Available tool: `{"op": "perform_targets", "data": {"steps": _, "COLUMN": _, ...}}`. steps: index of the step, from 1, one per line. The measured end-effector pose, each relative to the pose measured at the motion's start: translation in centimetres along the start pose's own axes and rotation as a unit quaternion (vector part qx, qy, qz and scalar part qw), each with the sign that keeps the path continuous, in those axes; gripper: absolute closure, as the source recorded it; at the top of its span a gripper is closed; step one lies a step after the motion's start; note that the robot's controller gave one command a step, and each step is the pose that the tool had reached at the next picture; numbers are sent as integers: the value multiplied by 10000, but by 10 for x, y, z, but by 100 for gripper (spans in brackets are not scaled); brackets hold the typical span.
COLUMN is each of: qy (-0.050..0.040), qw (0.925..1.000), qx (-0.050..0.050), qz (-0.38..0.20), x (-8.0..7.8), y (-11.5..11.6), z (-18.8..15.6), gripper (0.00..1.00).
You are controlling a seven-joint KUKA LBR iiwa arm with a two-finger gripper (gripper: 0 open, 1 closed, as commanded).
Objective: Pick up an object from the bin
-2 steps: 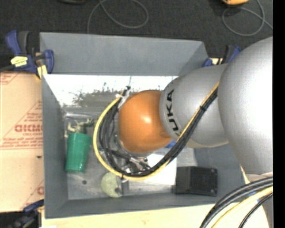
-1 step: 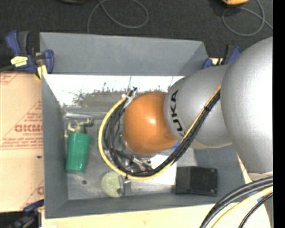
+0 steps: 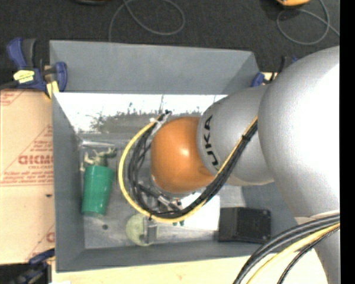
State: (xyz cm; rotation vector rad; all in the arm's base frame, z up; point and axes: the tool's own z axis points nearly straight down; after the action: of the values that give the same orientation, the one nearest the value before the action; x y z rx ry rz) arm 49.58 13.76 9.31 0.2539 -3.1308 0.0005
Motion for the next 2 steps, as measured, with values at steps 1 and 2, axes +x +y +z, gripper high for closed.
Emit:
{"op": "perform_targets", "data": {"steps": 1, "qy": 1, "qw": 9878, "qx": -11, "qz": -1559, "x": -5, "y": 0, "z": 19, "gripper": 100}}
{"op": "perform_targets", "data": {"steps": 2, "qy": 2, "qw": 9878, "qx": -11, "qz": -1555, "x": -5, "y": 0, "z": 19, "gripper": 100}}
